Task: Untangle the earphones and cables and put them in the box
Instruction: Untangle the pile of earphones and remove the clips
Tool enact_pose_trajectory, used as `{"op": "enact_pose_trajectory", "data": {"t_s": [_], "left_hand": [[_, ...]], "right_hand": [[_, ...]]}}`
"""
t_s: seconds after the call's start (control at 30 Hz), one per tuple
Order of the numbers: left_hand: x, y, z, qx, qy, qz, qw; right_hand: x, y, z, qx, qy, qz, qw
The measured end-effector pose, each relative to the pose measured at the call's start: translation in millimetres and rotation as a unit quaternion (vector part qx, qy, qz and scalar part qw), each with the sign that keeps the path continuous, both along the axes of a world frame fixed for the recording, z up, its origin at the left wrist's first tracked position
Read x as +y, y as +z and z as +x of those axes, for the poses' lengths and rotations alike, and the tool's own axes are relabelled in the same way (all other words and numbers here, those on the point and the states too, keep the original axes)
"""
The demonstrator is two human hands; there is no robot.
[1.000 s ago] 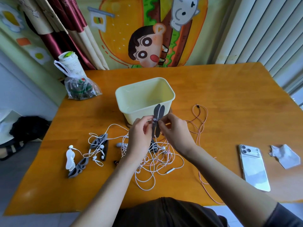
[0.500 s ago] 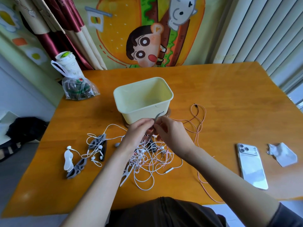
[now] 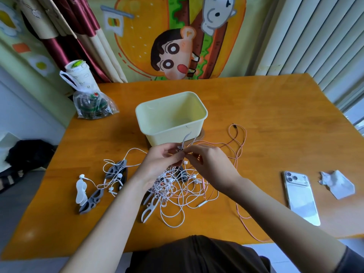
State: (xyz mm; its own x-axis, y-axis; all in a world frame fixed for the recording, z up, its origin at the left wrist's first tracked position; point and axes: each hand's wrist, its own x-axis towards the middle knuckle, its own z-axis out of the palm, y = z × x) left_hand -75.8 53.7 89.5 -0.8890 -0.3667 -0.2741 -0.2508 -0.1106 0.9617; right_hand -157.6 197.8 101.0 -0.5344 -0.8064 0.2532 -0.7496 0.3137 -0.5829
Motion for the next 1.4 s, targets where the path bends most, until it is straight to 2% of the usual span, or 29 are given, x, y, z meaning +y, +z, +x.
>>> {"op": "enact_pose_trajectory", "data": {"t_s": [0.17,0.3,0.43,0.6,0.7,0.83,0.97,1.17,1.4], "left_hand": [[0,-1,-3,-0.011,0.002,0.088,0.996],[-6,-7,-1,-0.055,0.008,0.047,0.997],[-3,-6,2,-0.081,-0.052,-0.015,0.995],[-5,1,3,-0.056,-0.09,-0.034,0.994],[-3,9,3,0.019,-0.1,0.037,0.994],[-1,12,-4,0.102,-0.043,0.151,0.982],[2,9,-8,0.106,0.025,0.2,0.974],[5,4,-10,0.107,0.122,0.24,0.957],[9,7,-11,0.118,0.105,0.268,0.95]], "right_hand": [[4,4,-4,0.087,0.023,-0.006,0.996],[9,9,-14,0.096,0.008,0.001,0.995],[10,12,-27,0.089,-0.003,0.012,0.996],[7,14,-40,0.002,-0.054,-0.017,0.998],[7,10,-45,-0.063,-0.093,-0.017,0.993],[4,-5,-35,-0.165,-0.11,-0.027,0.98],[-2,-15,-16,-0.254,-0.118,-0.053,0.958],[-8,-23,-4,-0.284,-0.119,-0.056,0.95],[-6,-18,-2,-0.371,-0.102,-0.049,0.922]]}}
